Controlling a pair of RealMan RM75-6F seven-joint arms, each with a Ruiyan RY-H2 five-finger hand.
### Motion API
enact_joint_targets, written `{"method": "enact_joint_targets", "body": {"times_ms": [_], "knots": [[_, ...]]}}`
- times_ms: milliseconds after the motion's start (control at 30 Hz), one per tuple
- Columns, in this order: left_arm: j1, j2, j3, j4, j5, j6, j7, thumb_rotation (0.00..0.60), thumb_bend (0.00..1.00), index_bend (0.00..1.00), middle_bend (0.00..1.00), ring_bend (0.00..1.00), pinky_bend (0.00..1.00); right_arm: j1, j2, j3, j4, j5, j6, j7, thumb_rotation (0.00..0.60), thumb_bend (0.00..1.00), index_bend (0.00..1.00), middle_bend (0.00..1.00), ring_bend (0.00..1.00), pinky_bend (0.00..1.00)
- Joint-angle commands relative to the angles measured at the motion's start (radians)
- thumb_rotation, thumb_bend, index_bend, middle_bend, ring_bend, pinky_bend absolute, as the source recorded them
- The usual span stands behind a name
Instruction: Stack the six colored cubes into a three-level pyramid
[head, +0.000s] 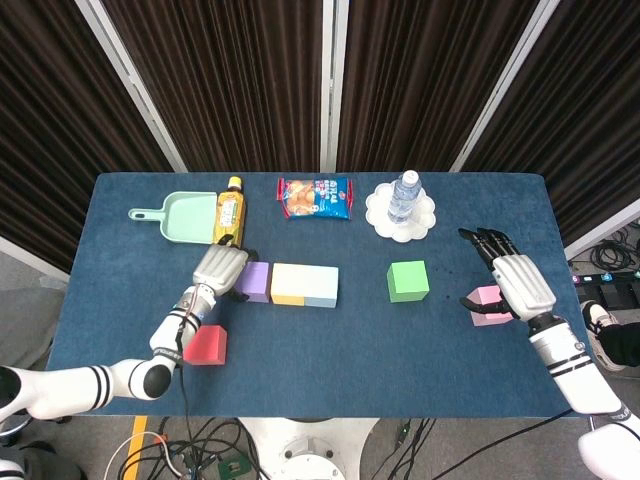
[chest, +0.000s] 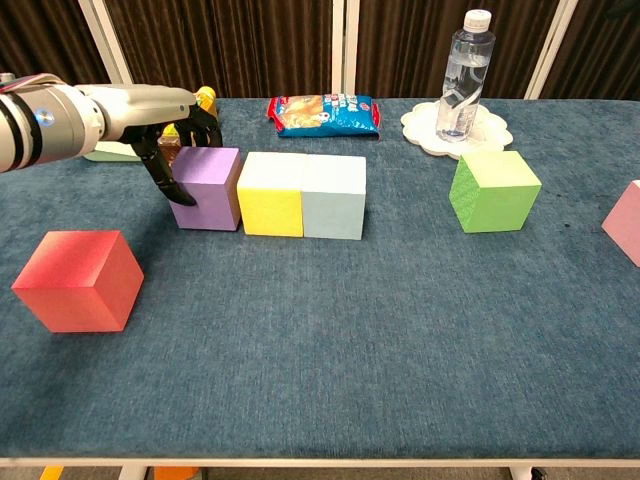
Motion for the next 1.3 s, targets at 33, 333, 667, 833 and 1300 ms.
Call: {"method": "enact_joint_targets", "body": {"times_ms": [33,333,667,833,1300], "knots": [[-0.004,-0.001,-0.003,-0.001,-0.006,-0.002,-0.001,0.600,0.12,0.34,0.42,0.32,0.10,-0.001,0.000,0.000,-0.001,0.000,0.001,0.000,0.600,0.10,0.00,0.11,0.00,0.00],[-0.017,-0.014,-0.004,0.012,-0.025,-0.012,0.001,0.600,0.12,0.33,0.42,0.32,0.10,-0.004,0.001,0.000,0.003,0.001,0.002,0.004,0.600,0.10,0.00,0.11,0.00,0.00],[-0.029,-0.024,-0.004,0.015,-0.039,-0.012,0.007,0.600,0.12,0.32,0.42,0.32,0.10,-0.007,0.001,0.000,0.008,0.002,0.003,0.011,0.600,0.10,0.00,0.11,0.00,0.00],[-0.035,-0.029,-0.004,0.015,-0.043,-0.011,0.011,0.600,0.12,0.32,0.42,0.32,0.10,-0.009,0.002,-0.001,0.009,0.002,0.004,0.013,0.600,0.10,0.00,0.11,0.00,0.00],[-0.050,-0.040,-0.004,0.022,-0.069,-0.005,0.029,0.600,0.12,0.32,0.42,0.32,0.10,-0.015,0.005,-0.002,0.012,0.000,0.009,0.022,0.600,0.10,0.00,0.11,0.00,0.00]]}}
